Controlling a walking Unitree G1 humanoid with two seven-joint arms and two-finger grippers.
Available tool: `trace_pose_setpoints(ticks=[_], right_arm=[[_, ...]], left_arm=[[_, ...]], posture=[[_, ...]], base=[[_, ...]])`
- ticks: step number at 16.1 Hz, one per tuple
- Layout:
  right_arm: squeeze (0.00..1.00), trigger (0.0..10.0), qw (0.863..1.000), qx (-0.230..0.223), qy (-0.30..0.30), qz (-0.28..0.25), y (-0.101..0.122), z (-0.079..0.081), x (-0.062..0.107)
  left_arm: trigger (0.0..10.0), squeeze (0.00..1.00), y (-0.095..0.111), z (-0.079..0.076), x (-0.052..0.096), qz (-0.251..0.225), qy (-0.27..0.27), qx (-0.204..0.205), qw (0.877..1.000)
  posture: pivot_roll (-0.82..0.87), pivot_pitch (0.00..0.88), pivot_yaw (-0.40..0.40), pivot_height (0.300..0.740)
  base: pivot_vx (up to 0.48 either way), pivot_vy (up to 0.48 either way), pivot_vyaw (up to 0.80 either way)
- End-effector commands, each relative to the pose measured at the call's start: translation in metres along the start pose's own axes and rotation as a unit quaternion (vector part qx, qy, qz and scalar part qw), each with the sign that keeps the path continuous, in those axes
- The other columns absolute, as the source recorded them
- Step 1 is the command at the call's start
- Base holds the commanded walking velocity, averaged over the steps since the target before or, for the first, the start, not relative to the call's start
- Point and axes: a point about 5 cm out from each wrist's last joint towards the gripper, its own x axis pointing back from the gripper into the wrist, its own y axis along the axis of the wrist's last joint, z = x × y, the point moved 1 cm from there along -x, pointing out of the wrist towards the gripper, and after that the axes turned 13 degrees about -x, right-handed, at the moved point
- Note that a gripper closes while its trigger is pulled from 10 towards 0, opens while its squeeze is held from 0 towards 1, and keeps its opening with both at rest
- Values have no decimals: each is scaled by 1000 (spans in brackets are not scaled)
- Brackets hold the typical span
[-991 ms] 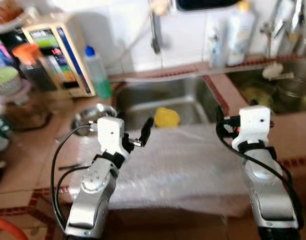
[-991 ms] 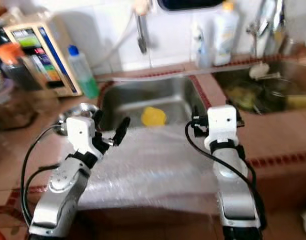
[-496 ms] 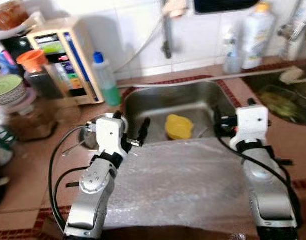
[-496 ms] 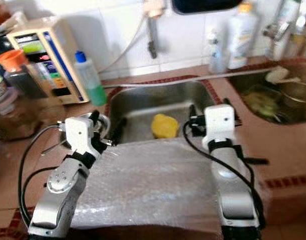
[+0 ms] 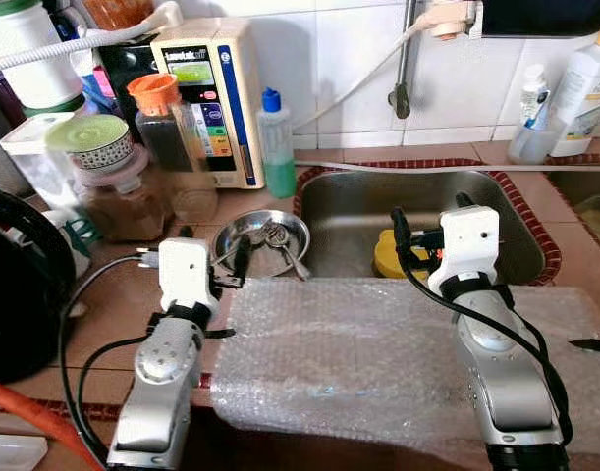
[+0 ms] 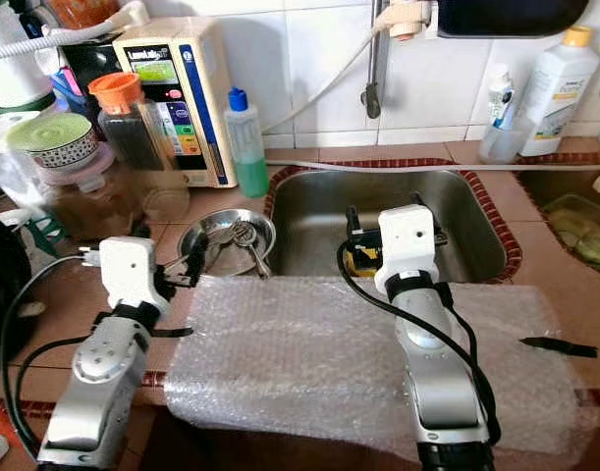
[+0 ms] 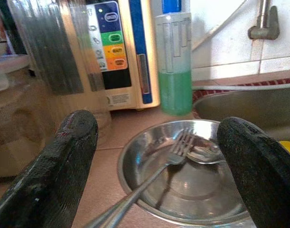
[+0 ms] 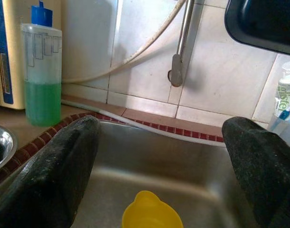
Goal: Kitchen organization
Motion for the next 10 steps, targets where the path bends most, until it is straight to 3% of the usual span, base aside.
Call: trace_pose_setpoints(ticks=[1, 10], right_arm=[[0, 10000, 1000, 0, 11, -3, 3, 2, -3], [0, 10000, 998, 2, 57, 7, 6, 14, -14]], left_arm=[[10000, 0, 0, 0, 1, 0, 5, -4, 1000], [10000, 0, 4, -11, -5, -10, 11, 12, 1000]], posture=[[-243, 12, 84, 740], [-211, 24, 6, 740]], base=[[0, 0, 0], [0, 0, 0]])
